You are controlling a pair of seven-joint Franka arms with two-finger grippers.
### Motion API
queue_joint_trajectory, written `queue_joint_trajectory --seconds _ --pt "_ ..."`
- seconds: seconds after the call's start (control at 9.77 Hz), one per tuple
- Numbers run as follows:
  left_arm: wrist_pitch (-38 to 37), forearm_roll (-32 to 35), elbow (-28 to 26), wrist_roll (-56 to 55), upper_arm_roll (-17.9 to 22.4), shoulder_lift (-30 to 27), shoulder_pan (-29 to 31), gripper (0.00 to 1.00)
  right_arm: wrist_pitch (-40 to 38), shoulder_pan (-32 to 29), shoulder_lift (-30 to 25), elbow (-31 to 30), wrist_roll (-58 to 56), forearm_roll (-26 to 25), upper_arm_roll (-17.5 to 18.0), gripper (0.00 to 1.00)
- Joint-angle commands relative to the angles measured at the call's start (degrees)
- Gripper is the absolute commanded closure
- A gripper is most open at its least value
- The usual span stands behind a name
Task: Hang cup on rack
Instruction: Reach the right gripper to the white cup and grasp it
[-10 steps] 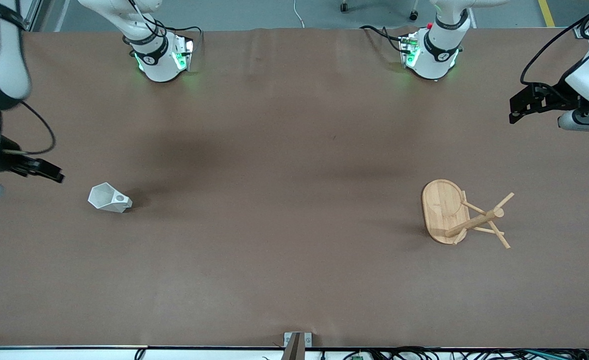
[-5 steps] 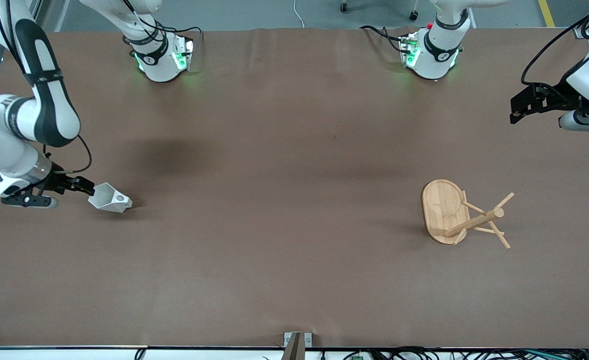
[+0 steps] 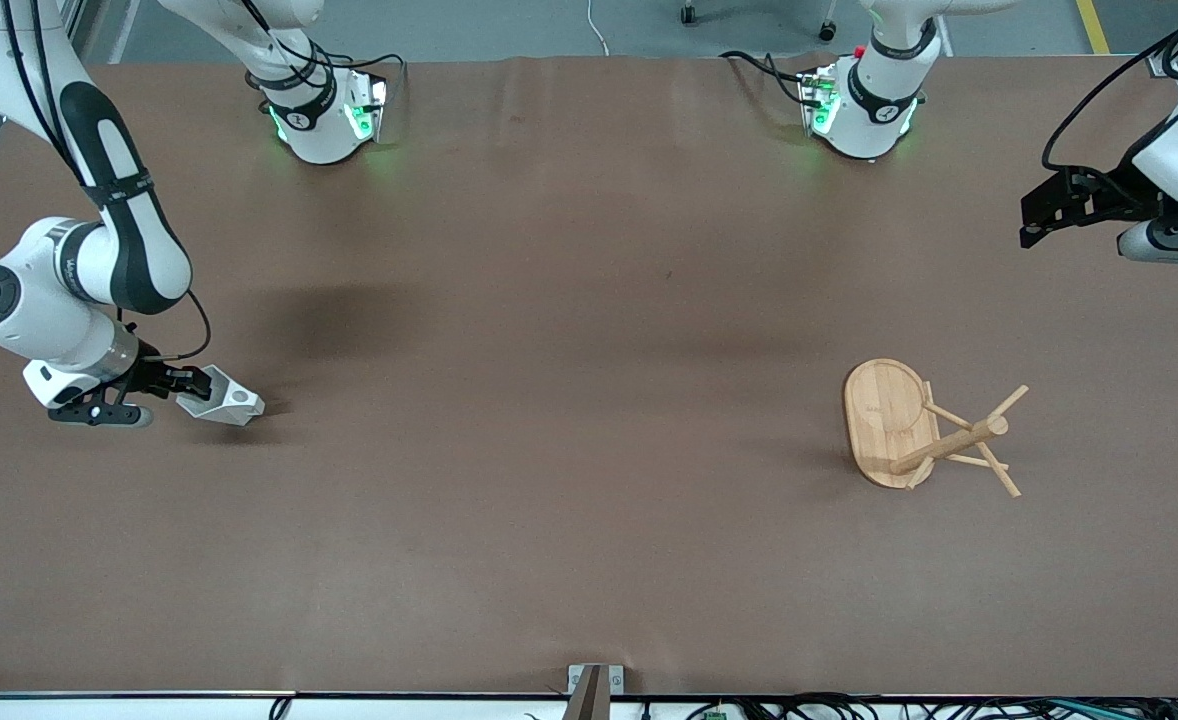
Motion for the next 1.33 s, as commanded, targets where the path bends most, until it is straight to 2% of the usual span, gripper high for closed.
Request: queue_joint_trajectory --seconds 0.0,0.1,0.31,0.51,0.61,0.82,0.92,1.02,1.23 --pt "0.0 0.2 -0.5 0.2 0.0 1.5 0.1 0.0 1.0 0.3 1.0 -0.2 -0.3 -0.7 0.2 0.58" --pt "0.0 0.2 -0.5 0.2 0.0 1.5 0.1 0.0 1.1 0.3 1.2 -0.2 -0.2 -0.3 0.2 0.67" --pt "0.0 0.1 -0.5 0.3 0.0 1.5 0.1 0.0 1.4 0.3 1.7 0.1 0.0 -0.2 0.2 0.99" --pt "0.0 0.1 -0.5 0.4 0.0 1.6 0.1 0.0 0.7 0.3 1.5 1.2 0.2 -0.1 0.2 0.99" --pt "0.0 0.1 -0.5 0.5 0.0 1.6 0.1 0.0 -2.1 0.5 0.5 1.9 0.4 -0.2 0.2 0.99" --pt "0.0 0.0 -0.6 1.1 -0.2 1.6 -0.1 0.0 -14.3 1.1 -4.7 7.5 0.8 -0.1 0.4 0.99" --pt "-0.1 0.1 -0.6 1.3 -0.3 1.6 -0.2 0.0 -21.9 2.2 -5.4 12.5 1.1 0.7 0.5 0.99" --pt "-1.3 -0.1 -0.8 1.9 -0.3 1.5 -0.4 0.0 -30.9 4.2 -5.3 19.4 1.2 2.7 0.5 0.99" --pt "-5.6 -0.1 -0.6 2.2 -0.7 1.5 -1.2 0.0 -42.4 6.4 -5.2 27.4 1.1 12.4 0.6 0.98"
